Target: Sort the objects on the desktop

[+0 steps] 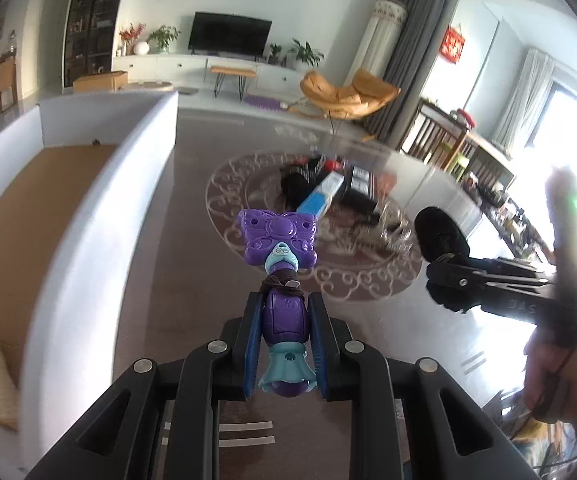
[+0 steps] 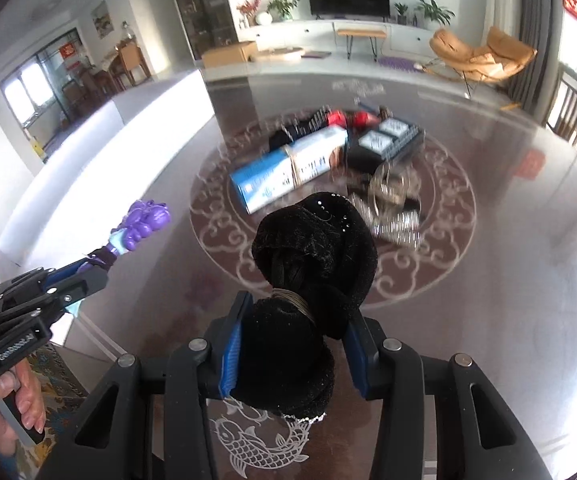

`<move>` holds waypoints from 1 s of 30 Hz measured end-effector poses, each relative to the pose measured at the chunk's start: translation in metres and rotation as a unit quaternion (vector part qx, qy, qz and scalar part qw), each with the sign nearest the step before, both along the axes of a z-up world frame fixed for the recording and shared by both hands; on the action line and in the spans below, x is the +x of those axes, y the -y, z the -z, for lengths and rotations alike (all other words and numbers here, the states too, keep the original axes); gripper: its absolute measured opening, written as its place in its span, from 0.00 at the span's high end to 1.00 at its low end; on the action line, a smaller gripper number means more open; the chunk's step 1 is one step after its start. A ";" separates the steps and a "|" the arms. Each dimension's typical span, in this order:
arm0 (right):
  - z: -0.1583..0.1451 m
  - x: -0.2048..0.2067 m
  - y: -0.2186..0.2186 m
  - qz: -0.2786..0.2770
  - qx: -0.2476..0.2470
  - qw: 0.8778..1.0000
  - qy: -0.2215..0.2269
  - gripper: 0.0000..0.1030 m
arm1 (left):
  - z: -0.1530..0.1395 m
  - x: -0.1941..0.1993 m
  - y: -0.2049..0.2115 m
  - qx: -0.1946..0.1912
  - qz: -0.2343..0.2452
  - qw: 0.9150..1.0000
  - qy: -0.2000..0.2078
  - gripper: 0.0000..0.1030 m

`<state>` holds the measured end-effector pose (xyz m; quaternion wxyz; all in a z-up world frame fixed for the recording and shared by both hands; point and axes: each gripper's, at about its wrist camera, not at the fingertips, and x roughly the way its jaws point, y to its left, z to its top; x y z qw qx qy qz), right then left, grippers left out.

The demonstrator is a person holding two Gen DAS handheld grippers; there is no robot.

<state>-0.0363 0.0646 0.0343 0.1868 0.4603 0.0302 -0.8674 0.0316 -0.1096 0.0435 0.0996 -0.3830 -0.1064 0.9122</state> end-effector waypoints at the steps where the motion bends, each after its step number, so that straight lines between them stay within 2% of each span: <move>1: -0.003 -0.002 0.004 -0.003 -0.003 1.000 -0.005 0.57 | -0.011 0.006 0.008 0.009 -0.006 1.000 -0.010 0.79; 5: -0.028 -0.007 0.034 -0.029 -0.029 0.999 -0.016 0.57 | -0.056 0.026 0.054 0.018 -0.042 0.998 -0.049 0.79; 8: -0.055 -0.010 0.077 -0.069 -0.054 0.996 -0.024 0.57 | -0.073 0.033 0.099 0.011 -0.078 0.995 -0.056 0.79; 10: -0.070 -0.010 0.115 -0.106 -0.074 0.991 -0.027 0.57 | -0.076 0.033 0.134 -0.007 -0.115 0.992 -0.047 0.79; 13: -0.086 -0.006 0.178 -0.166 -0.094 0.981 -0.021 0.57 | -0.064 0.027 0.183 -0.018 -0.162 0.987 -0.013 0.79; 16: -0.088 0.000 0.241 -0.218 -0.089 0.972 -0.011 0.57 | -0.042 0.020 0.224 -0.031 -0.199 0.979 0.031 0.79; 19: -0.070 0.003 0.291 -0.251 -0.072 0.965 0.013 0.55 | -0.019 0.012 0.248 -0.046 -0.208 0.974 0.076 0.79; 21: -0.051 0.000 0.313 -0.261 -0.059 0.963 0.046 0.49 | -0.002 0.009 0.258 -0.061 -0.219 0.967 0.117 0.76; 22: -0.042 -0.002 0.321 -0.258 -0.055 0.963 0.061 0.38 | 0.005 0.010 0.260 -0.069 -0.227 0.963 0.128 0.73; 23: -0.033 -0.005 0.325 -0.250 -0.053 0.964 0.073 0.23 | 0.010 0.012 0.262 -0.074 -0.233 0.960 0.134 0.59; 24: -0.028 -0.007 0.326 -0.243 -0.055 0.965 0.078 0.18 | 0.012 0.014 0.262 -0.075 -0.236 0.960 0.132 0.37; 26: -0.024 -0.010 0.319 -0.233 -0.076 0.966 0.086 0.16 | 0.010 0.024 0.260 -0.079 -0.248 0.960 0.103 0.21; 28: -0.027 -0.011 0.307 -0.225 -0.095 0.967 0.077 0.16 | 0.005 0.031 0.252 -0.080 -0.252 0.961 0.079 0.21; 30: -0.036 -0.009 0.287 -0.216 -0.105 0.970 0.047 0.15 | 0.000 0.035 0.244 -0.071 -0.248 0.964 0.059 0.21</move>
